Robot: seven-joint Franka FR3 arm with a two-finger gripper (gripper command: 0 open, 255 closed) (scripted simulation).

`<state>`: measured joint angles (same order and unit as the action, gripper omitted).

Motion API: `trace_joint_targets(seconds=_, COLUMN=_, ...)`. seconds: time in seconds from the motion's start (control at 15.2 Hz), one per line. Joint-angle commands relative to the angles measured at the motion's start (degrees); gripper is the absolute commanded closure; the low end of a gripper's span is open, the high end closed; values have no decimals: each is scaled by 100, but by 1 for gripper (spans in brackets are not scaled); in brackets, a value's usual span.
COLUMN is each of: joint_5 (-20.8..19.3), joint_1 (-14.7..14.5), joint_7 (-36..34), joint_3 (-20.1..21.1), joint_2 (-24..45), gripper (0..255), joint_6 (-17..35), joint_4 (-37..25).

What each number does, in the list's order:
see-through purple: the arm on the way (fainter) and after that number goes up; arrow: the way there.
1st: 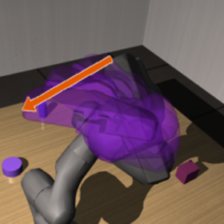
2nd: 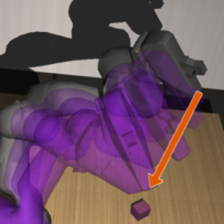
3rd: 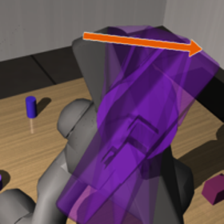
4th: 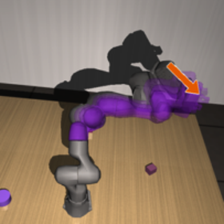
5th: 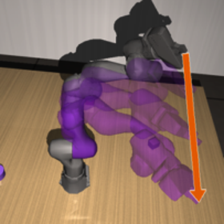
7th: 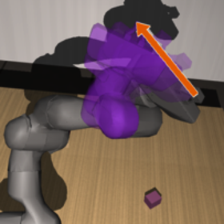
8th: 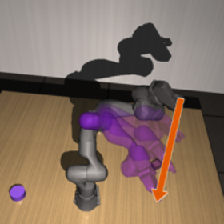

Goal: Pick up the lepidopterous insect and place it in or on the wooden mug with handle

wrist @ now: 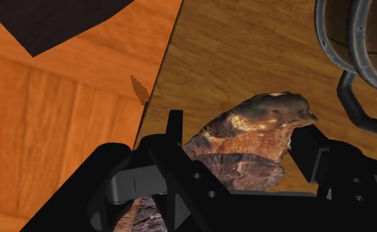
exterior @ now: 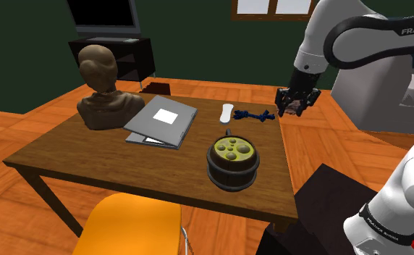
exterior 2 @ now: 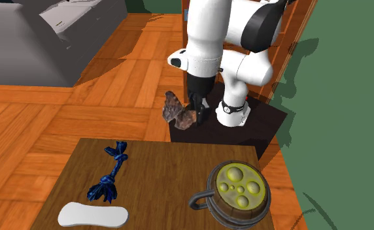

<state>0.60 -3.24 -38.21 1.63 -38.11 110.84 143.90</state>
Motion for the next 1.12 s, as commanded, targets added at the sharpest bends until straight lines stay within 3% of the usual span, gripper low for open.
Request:
trace_joint_targets(seconds=0.0, joint_5=130, joint_1=-125, joint_7=-296, joint_3=251, joint_2=150, gripper=255, joint_6=58, joint_4=-94)
trace_joint_targets(seconds=0.53, joint_5=384, joint_1=-437, joint_7=-1358, joint_3=1140, joint_2=1176, gripper=255, joint_6=334, joint_4=-867)
trace_joint_targets(seconds=1.06, joint_5=189, joint_1=-602, joint_7=-2480, joint_3=1956, joint_2=2477, gripper=255, joint_6=453, joint_4=-2041)
